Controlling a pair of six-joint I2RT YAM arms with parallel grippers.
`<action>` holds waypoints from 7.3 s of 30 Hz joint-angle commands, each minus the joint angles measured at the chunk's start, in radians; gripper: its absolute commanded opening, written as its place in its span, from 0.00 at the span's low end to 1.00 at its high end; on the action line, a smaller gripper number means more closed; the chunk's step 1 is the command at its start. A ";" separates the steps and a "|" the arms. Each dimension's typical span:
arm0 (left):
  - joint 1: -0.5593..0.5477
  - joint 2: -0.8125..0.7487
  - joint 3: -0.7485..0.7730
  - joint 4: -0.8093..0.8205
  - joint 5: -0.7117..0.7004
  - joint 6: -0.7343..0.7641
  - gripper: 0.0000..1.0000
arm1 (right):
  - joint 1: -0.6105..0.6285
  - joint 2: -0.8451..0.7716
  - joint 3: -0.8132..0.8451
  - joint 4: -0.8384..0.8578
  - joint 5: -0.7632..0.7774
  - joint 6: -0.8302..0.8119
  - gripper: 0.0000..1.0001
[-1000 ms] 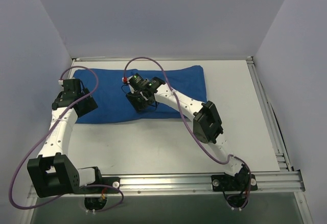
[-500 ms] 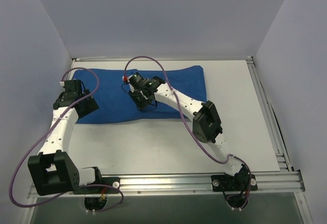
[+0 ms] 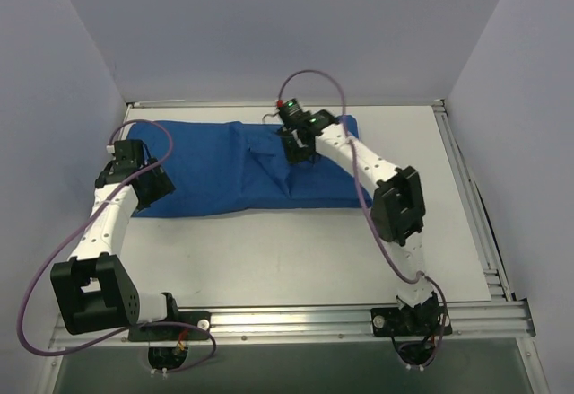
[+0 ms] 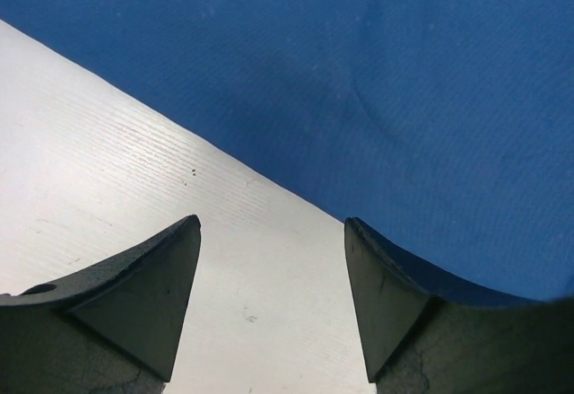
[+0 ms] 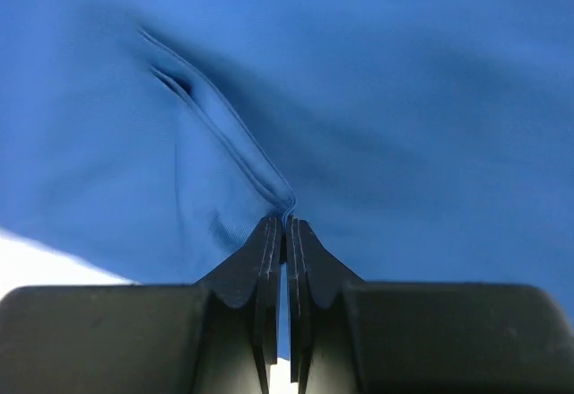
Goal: Open and lay out the surgical kit
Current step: Open the surgical kit at the center of the board.
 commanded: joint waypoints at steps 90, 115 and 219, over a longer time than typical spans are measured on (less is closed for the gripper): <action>0.133 0.290 0.128 0.104 0.337 0.003 0.29 | -0.654 0.040 -0.036 0.192 -0.121 0.574 0.00; 0.138 0.189 0.179 0.024 0.299 0.006 0.29 | -0.604 -0.461 -0.428 -0.030 -0.224 0.359 0.00; 0.139 -0.066 0.130 -0.125 0.190 0.075 0.47 | 0.201 0.163 0.099 0.429 -0.759 0.082 0.00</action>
